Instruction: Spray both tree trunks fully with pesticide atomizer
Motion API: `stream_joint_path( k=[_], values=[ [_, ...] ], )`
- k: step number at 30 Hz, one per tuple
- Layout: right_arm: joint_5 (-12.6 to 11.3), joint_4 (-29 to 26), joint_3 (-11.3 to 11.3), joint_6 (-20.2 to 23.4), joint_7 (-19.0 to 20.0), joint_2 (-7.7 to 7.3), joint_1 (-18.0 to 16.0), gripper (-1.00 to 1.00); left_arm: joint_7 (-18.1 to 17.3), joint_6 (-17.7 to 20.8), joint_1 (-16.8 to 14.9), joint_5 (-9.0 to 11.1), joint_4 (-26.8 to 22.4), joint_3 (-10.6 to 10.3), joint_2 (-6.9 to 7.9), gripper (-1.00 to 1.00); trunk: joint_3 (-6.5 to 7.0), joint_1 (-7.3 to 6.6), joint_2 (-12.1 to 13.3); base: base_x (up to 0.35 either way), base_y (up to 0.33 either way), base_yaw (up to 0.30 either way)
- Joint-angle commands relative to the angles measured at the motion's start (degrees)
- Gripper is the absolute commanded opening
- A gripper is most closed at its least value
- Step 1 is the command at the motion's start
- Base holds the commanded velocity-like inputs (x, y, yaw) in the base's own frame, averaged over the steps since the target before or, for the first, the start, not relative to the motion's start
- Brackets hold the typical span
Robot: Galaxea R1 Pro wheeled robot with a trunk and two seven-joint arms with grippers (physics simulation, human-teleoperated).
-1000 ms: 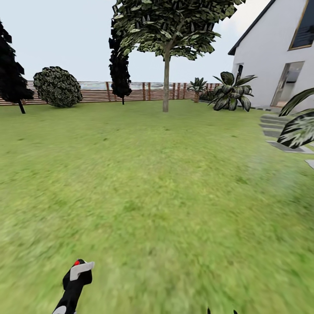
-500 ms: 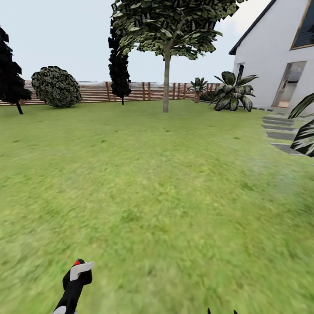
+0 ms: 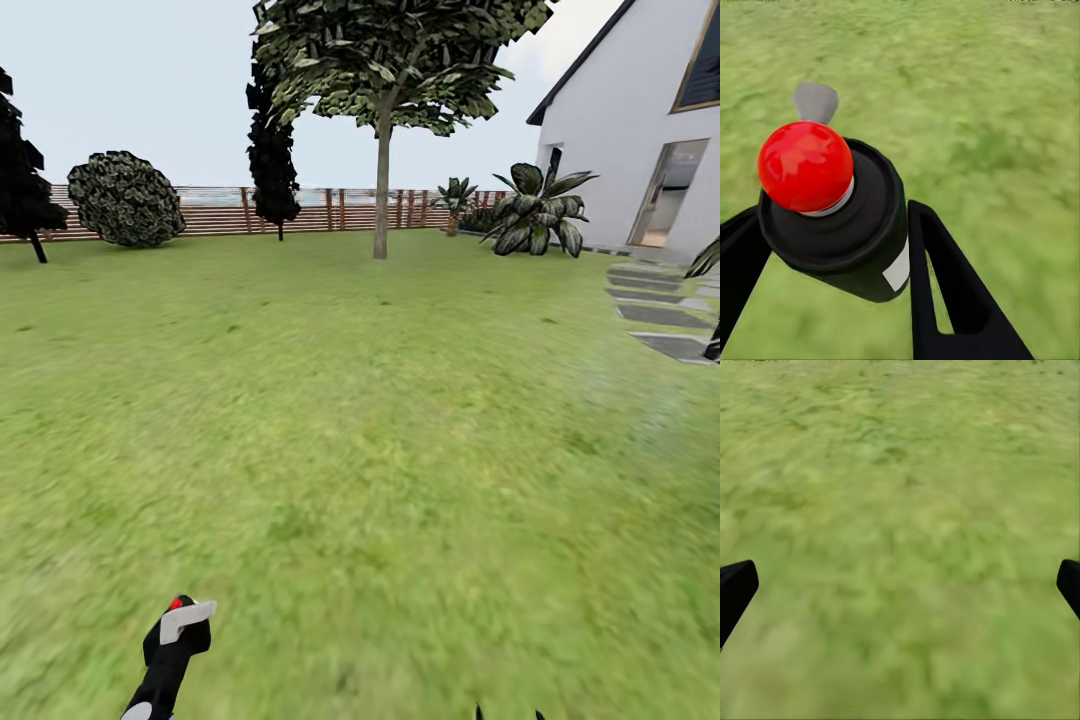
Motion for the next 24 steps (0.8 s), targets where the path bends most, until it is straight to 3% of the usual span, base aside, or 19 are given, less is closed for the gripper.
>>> stream_joint_path(
  k=[1,24],
  values=[
    [0.3,0.0,-0.4,-0.1,0.0,0.01,0.0,1.0,0.0,-0.2,0.0,0.3,0.0,-0.1,0.0,-1.0,-0.05,0.02,0.0,0.338,0.0,0.0],
    [0.3,0.0,-0.4,-0.1,0.0,0.01,0.0,1.0,-0.1,-0.2,0.0,0.3,0.4,-0.1,-0.08,-1.0,-0.05,0.02,0.0,0.338,0.0,0.0]
  ],
)
